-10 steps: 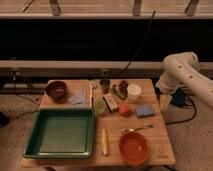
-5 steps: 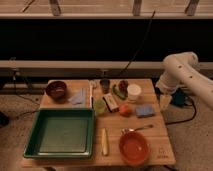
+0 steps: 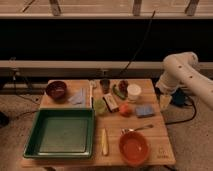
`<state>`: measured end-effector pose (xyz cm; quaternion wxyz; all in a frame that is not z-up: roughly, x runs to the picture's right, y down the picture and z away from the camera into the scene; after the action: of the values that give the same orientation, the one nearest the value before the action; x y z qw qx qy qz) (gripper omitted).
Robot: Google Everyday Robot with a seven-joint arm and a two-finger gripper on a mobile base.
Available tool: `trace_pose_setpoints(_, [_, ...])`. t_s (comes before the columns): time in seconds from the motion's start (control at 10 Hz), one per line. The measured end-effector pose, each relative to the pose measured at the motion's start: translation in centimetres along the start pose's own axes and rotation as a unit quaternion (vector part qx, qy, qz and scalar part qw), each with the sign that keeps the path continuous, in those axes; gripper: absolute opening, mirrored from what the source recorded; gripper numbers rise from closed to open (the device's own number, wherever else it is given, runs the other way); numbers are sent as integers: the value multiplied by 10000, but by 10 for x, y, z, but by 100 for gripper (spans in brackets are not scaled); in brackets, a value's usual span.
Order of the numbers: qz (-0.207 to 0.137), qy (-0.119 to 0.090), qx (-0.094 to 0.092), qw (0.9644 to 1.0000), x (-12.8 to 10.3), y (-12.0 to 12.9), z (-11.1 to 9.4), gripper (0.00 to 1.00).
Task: Place banana in red bowl
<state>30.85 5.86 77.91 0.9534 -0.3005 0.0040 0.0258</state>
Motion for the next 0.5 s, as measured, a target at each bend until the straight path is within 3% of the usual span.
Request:
trace_pose_setpoints(0.3, [-19,-20,12,10000,0,0,0,80])
trace_pose_setpoints(0.5, [-351,-195,59,9992,-11,11,2,80])
